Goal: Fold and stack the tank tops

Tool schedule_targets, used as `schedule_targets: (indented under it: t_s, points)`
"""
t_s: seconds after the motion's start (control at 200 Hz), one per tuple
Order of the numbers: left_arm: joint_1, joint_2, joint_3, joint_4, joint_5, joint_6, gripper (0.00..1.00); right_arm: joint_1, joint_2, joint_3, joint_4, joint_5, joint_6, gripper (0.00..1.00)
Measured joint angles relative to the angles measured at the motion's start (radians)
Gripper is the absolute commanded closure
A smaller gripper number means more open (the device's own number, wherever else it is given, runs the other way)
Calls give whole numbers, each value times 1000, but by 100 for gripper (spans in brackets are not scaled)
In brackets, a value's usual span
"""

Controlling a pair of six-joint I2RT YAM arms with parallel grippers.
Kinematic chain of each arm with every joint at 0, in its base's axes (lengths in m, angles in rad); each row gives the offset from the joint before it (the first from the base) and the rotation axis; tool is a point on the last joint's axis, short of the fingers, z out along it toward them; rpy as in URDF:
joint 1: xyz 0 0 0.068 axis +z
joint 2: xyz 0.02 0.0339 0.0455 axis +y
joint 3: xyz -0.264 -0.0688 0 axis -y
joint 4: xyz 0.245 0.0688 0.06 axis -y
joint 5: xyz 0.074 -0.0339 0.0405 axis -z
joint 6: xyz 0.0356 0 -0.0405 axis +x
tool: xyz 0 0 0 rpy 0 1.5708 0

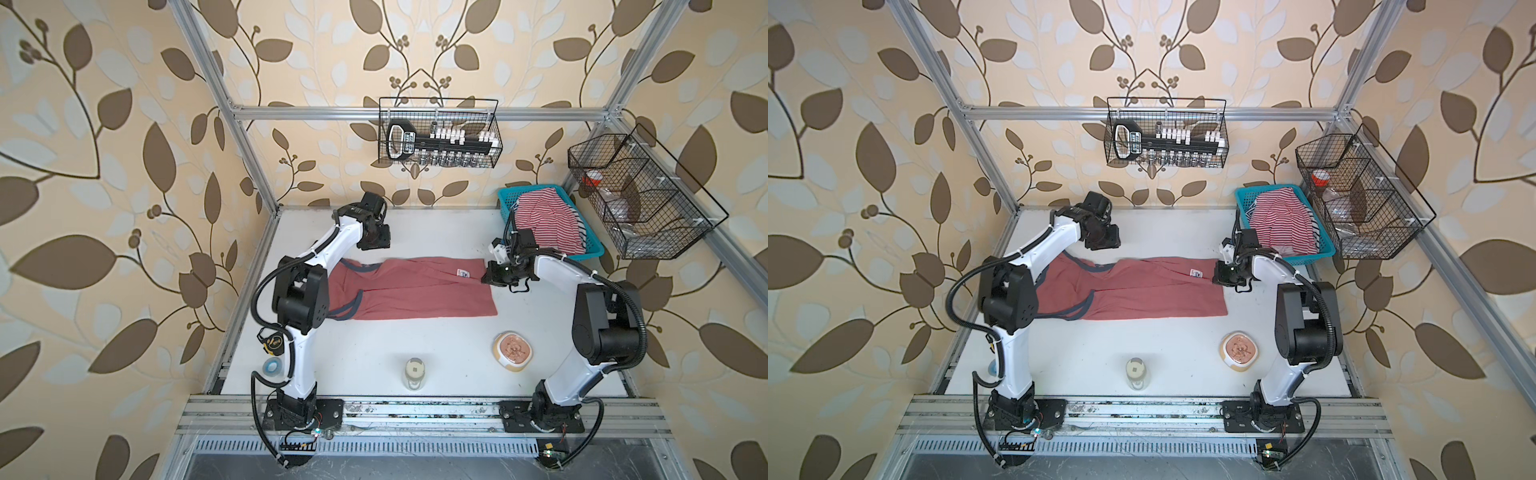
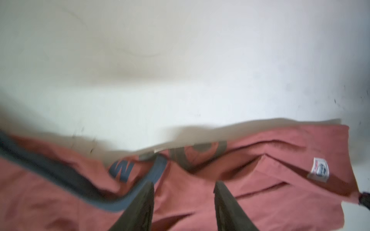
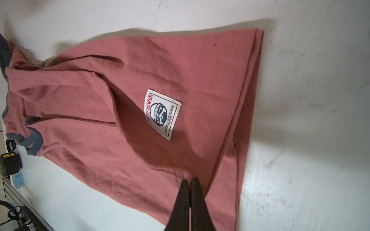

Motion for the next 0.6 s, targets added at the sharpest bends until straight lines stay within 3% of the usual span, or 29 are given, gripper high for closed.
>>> schedule_targets:
  t_s: [0.225, 0.6]
  points:
    - [0, 293, 259, -183, 34, 30, 46, 0, 0, 0, -2, 0, 0, 100]
    - [0, 301, 243, -288, 39, 77, 63, -2, 0, 0, -4, 0, 0, 100]
